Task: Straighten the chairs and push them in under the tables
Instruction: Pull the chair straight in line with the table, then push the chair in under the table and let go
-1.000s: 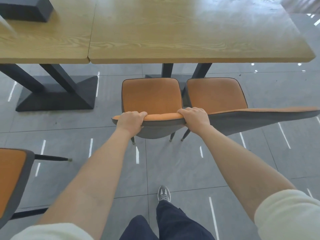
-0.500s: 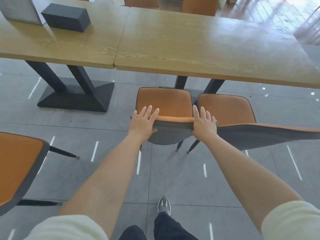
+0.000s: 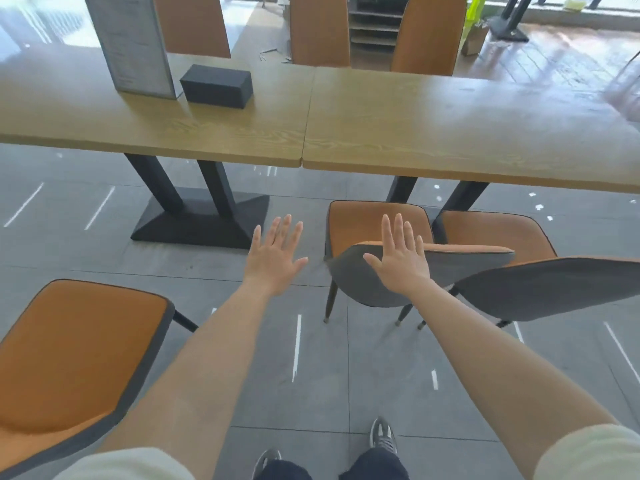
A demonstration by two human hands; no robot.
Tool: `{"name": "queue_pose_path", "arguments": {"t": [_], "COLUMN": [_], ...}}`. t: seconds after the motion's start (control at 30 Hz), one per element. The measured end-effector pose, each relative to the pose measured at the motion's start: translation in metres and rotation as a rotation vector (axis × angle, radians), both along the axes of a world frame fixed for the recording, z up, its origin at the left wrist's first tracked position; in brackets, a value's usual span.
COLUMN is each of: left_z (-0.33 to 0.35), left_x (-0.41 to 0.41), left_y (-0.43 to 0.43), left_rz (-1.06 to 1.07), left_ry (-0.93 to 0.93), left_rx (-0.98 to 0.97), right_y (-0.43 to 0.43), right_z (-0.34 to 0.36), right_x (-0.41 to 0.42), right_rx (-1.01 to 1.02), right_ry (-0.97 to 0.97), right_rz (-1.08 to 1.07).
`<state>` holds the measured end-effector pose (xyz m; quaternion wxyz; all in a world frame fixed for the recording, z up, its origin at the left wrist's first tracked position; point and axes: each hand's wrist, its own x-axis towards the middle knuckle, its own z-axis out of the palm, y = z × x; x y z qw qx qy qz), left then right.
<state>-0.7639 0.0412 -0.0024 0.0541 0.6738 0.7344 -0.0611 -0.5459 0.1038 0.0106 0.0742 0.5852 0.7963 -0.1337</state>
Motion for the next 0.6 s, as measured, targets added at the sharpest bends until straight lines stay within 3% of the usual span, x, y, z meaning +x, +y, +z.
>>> {"name": "queue_pose_path", "arguments": {"t": [0.33,0.6], "left_z": [0.028,0.037], "left_x": [-0.162,-0.259], "left_y": [-0.084,-0.176], "left_rz": [-0.072,0.033], "left_ry": [0.086,0.067], "left_rx": [0.026,0.091], "right_y": [-0.105,-0.184], "right_z": [0.027,0.043], "right_x": [-0.154,-0.240], "right_rx": [0.023,0.089], "right_ry": [0.053,0.090], "right_rz": [-0.049,-0.019]}}
